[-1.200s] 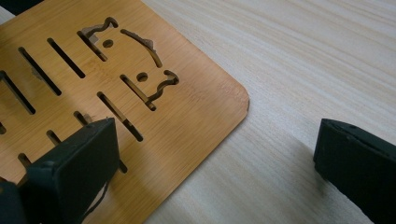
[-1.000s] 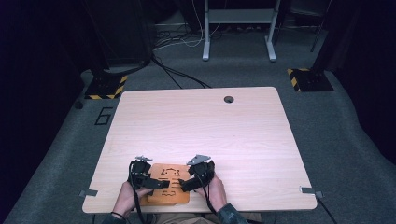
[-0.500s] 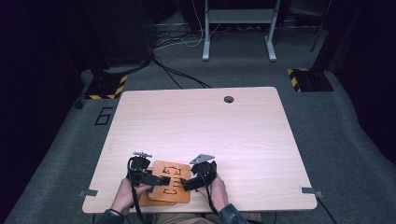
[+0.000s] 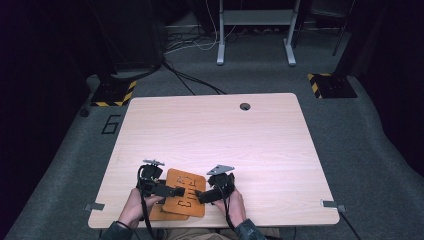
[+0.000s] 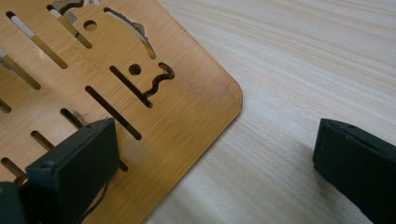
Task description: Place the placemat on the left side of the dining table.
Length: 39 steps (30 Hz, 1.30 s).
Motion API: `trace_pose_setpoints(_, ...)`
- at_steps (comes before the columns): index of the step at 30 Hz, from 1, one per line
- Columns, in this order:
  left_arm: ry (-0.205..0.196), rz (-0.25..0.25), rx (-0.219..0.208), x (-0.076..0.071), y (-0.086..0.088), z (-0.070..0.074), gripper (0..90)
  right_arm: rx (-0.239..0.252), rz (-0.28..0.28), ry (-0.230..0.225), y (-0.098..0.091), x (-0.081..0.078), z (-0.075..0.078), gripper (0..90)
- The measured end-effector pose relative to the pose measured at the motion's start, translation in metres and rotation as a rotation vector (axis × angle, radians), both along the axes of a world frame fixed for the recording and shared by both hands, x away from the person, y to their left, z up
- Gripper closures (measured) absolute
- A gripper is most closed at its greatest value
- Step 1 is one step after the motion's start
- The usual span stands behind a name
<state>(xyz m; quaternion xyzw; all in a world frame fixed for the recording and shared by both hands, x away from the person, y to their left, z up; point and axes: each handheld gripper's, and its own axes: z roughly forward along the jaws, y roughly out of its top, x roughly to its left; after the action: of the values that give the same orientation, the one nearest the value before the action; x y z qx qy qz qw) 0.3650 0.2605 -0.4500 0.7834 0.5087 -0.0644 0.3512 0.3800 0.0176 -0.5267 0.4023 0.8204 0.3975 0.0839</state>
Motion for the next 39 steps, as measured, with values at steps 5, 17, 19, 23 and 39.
trace_pose_setpoints(5,0.019,0.008,-0.003,0.002,-0.001,0.002,12.1,0.001,-0.002,-0.001,-0.001,0.0,0.0,0.0)
trace_pose_setpoints(17,-0.014,-0.017,0.05,0.001,-0.016,0.018,13.1,0.013,-0.019,0.005,-0.005,0.001,0.0,0.0)
trace_pose_setpoints(19,-0.021,-0.018,0.057,0.001,-0.019,0.021,13.6,0.007,-0.026,0.007,-0.006,0.001,0.001,0.0)
trace_pose_setpoints(23,-0.021,-0.022,0.07,0.002,-0.023,0.024,14.6,0.01,-0.034,0.012,-0.007,0.0,0.001,0.0)
trace_pose_setpoints(39,-0.022,-0.034,0.137,0.003,-0.043,0.035,17.4,0.017,-0.049,0.014,-0.011,-0.003,0.001,0.0)
